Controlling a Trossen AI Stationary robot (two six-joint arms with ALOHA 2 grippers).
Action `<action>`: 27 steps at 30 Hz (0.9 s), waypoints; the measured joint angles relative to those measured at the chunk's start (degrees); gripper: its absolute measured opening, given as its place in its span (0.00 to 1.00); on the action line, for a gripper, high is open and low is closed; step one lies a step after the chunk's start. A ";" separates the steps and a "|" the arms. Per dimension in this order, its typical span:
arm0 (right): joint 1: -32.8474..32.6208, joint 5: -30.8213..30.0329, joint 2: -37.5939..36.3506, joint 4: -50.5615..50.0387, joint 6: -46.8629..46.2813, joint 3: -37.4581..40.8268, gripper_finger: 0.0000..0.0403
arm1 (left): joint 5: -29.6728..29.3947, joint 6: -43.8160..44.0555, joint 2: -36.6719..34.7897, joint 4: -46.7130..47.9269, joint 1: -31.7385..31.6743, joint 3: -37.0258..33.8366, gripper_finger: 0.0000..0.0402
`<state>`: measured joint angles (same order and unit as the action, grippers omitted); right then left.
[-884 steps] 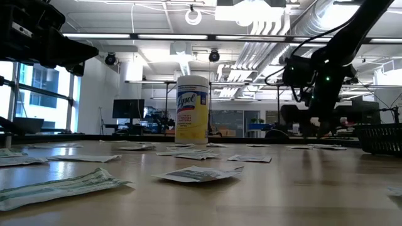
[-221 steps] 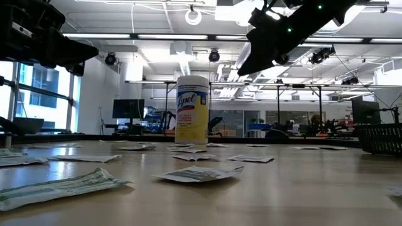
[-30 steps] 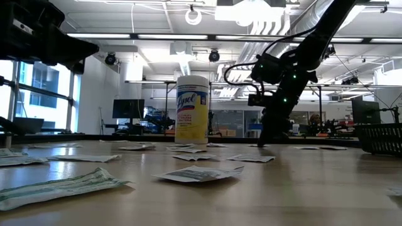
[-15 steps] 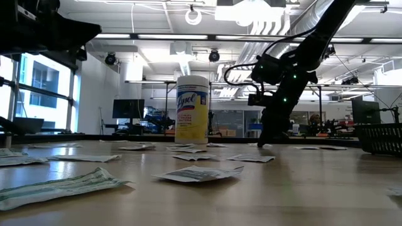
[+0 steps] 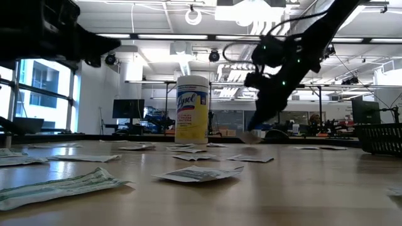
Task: Pick & Place First Aid Supplies
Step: Put the white towelette sachet into the left black bin
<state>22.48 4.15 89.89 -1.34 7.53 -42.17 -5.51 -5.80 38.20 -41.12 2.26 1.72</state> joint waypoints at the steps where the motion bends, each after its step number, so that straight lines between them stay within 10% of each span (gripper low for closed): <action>1: -0.83 1.25 -0.40 0.81 -0.02 0.00 0.00 | -1.33 0.00 2.66 0.39 0.00 0.66 0.00; 7: -5.47 8.31 -1.05 8.58 -0.07 -0.02 0.00 | -7.63 -0.66 18.33 -3.23 -0.02 7.42 0.05; 18: -10.41 14.34 -1.07 17.52 -2.82 -0.07 0.00 | -8.65 -7.95 41.42 -4.71 -0.04 22.37 0.45; 27: -12.75 16.00 -1.07 21.29 -2.67 -0.09 0.00 | -5.22 -15.04 50.61 -5.78 -0.07 28.86 0.49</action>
<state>9.73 20.15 88.82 19.95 4.86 -42.26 -10.73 -20.84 88.81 -46.90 2.20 30.58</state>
